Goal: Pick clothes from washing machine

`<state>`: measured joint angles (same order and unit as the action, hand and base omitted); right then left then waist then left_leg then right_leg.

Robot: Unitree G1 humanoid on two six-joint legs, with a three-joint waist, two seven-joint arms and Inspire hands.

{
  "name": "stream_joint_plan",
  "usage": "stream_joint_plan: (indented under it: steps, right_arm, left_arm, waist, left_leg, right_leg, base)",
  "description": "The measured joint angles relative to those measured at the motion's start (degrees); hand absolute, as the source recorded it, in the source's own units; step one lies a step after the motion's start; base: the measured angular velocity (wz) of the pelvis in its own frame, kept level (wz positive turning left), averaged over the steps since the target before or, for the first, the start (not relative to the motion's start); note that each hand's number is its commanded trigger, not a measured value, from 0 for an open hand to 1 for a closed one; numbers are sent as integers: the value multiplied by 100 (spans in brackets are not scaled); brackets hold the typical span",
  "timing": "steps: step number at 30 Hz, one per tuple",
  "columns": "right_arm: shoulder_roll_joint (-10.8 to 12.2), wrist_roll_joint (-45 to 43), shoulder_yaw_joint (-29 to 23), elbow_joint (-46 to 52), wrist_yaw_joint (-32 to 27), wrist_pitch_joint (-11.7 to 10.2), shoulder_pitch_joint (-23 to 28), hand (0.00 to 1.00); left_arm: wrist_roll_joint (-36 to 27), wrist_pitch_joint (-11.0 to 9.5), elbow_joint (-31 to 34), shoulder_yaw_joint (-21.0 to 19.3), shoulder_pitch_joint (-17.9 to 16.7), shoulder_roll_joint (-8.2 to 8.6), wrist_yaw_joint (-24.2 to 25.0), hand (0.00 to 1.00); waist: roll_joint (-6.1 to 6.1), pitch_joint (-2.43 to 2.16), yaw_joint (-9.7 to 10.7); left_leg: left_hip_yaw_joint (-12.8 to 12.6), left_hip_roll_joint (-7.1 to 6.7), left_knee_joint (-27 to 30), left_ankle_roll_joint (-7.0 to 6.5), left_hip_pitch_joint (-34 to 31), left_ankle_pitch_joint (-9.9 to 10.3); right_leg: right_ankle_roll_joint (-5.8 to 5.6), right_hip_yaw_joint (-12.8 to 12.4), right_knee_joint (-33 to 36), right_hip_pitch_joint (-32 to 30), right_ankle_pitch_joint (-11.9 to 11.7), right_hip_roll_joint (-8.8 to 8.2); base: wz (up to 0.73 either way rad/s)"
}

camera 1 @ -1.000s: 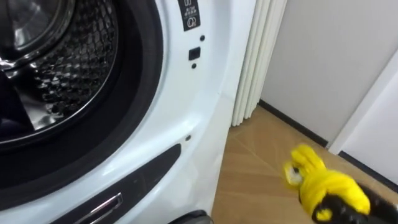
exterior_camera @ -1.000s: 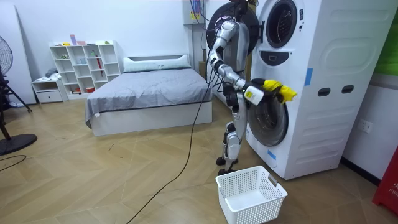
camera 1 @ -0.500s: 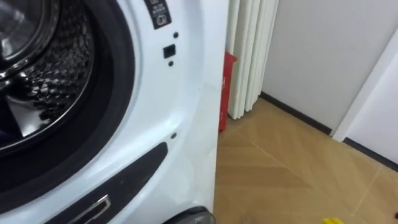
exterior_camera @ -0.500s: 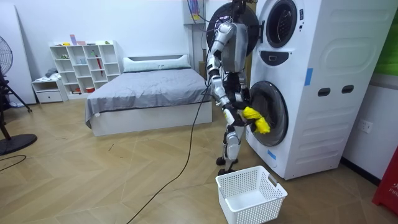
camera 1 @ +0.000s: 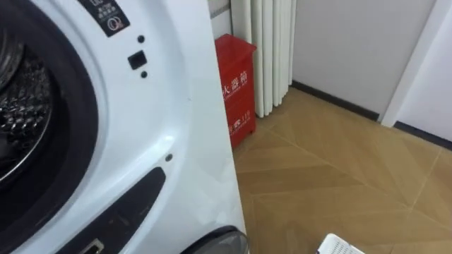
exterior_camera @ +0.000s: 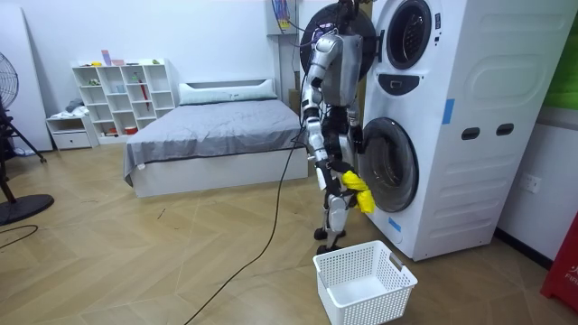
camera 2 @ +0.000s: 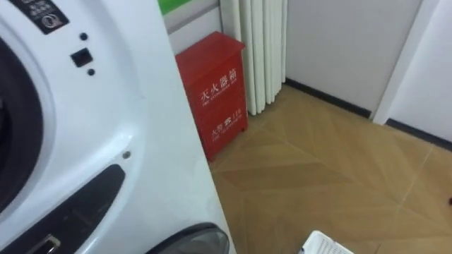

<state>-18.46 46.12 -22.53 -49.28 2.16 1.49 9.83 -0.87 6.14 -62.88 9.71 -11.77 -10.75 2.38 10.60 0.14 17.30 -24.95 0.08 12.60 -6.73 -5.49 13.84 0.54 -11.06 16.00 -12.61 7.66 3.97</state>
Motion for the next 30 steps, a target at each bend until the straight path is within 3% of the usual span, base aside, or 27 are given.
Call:
stream_joint_plan:
  steps: [3, 6, 11, 13, 19, 30]
  right_arm:
    - [-1, 123, -94, -217, -100, -107, -141, 100]
    - [-5, 119, -279, -507, -165, -203, -258, 100]
    - [-5, 115, -324, -835, -204, -263, -418, 100]
    - [-7, 109, -352, -846, -225, -281, -481, 100]
    - [-59, 111, -349, -853, -414, -351, -681, 100]
    - [-27, 24, -180, -1099, -656, -539, -881, 100]
  left_arm:
    - [-141, 0, 24, 2, 0, 28, -7, 0]
    - [-180, 0, 11, 7, 0, 79, -4, 0]
    - [-426, 0, -6, 257, 0, 92, -5, 0]
    - [-531, -4, 9, 335, 14, 105, -7, 0]
    - [-641, -5, 128, 643, 114, 123, -4, 0]
    - [-648, -7, 114, 692, 212, 178, -70, 0]
  waist:
    - [95, 2, 12]
    - [147, 8, 24]
    - [223, 17, 111]
    - [246, 42, 139]
    - [376, 27, 147]
    - [497, 21, 113]
  left_leg:
    - [-20, -11, 9, 15, -98, -14]
    - [-101, -98, -79, 25, -150, -43]
    - [-229, -176, -126, 53, -272, -60]
    - [-313, -187, -131, 61, -323, -65]
    - [-472, -196, -107, 73, -499, -72]
    - [-492, -215, -72, 94, -715, -93]
  right_leg:
    - [19, -6, 108, -165, 44, -17]
    - [25, -113, 501, -448, 242, -37]
    - [51, -241, 891, -802, 424, -33]
    - [61, -312, 1001, -939, 459, -18]
    - [64, -442, 1151, -1218, 475, 21]
    - [82, -462, 1282, -1488, 493, 20]
  base:
    - [-1]
    - [-9]
    - [-11]
    - [-16]
    - [-12]
    - [-1]
